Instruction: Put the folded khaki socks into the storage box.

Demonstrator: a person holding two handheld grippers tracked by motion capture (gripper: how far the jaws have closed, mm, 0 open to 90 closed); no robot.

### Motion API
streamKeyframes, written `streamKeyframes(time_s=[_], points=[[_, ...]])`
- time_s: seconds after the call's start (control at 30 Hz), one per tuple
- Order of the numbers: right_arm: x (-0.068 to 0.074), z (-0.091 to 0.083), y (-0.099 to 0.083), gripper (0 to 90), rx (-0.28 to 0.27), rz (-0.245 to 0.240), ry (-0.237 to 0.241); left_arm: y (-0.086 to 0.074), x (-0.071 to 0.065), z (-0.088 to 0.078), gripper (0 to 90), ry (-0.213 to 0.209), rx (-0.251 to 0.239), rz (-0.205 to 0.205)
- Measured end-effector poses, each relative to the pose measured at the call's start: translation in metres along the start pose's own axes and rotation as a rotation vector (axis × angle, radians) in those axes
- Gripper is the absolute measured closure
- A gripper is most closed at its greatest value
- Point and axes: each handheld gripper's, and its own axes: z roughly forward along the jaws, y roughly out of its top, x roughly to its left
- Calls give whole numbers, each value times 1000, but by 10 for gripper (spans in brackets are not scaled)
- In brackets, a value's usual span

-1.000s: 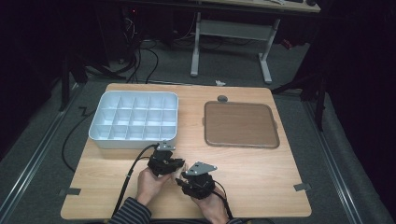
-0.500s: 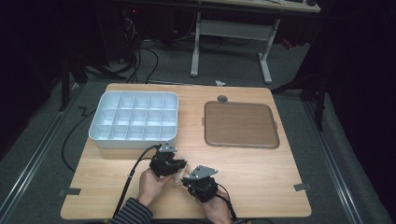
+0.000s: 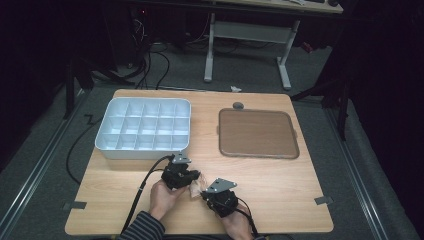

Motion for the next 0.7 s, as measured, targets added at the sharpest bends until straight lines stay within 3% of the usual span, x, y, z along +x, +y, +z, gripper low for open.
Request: streamKeyframes(time_s=[0.23, 0.4, 0.57, 0.7], points=[[-3, 3, 0, 891, 1, 9, -9, 1, 3, 4, 870, 0, 6, 15], [-4, -4, 0, 800, -54, 31, -5, 1, 1, 2, 861, -4, 4, 10], [-6, -15, 6, 789, -109, 60, 7, 1, 2, 1, 856, -9, 2, 1], [-6, -17, 15, 775, -121, 68, 15, 2, 2, 1, 852, -18, -1, -5]])
